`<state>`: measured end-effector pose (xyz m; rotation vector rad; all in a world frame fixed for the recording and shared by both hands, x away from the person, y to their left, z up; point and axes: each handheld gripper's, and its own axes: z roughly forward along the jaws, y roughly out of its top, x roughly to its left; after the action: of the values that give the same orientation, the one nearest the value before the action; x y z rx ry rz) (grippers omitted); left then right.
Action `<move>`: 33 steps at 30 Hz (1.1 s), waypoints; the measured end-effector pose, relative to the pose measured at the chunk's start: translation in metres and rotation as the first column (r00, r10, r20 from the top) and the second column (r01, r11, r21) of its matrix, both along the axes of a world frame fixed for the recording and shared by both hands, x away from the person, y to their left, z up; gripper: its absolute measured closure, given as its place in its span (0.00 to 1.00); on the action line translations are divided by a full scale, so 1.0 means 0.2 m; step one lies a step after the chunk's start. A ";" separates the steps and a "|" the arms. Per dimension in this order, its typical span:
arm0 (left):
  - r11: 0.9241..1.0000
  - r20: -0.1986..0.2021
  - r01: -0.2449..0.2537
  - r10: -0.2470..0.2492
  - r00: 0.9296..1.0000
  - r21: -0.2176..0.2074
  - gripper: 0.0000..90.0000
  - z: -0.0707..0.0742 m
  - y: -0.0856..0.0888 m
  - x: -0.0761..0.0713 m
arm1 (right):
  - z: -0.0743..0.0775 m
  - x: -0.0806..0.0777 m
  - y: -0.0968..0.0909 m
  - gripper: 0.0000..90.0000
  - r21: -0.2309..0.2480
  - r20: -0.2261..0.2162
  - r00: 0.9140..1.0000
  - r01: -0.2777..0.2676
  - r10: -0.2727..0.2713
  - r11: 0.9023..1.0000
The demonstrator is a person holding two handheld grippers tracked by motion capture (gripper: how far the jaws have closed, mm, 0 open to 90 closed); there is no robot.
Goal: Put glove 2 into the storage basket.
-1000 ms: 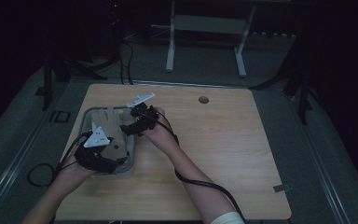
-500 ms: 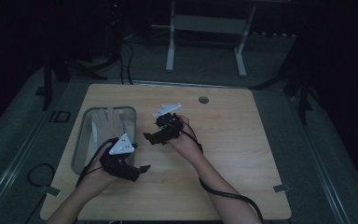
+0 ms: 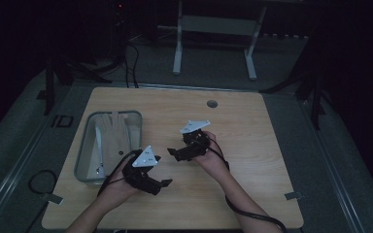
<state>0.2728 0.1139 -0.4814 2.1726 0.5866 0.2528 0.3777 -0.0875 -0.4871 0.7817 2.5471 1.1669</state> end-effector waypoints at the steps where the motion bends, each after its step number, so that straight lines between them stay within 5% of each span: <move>1: 1.000 -0.001 0.003 -0.003 1.000 -0.003 0.16 -0.01 -0.01 0.00 | -0.01 -0.01 -0.02 0.16 0.001 -0.004 1.000 0.001 -0.001 1.000; 33: 0.993 -0.054 0.117 -0.115 0.992 0.028 0.16 -0.29 -0.21 -0.03 | -0.24 -0.15 -0.36 0.15 -0.007 -0.025 0.999 0.036 -0.036 0.999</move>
<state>0.2662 0.0711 -0.5389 2.2405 0.4861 0.1440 0.3481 -0.1591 -0.5353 0.8416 2.5449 1.1442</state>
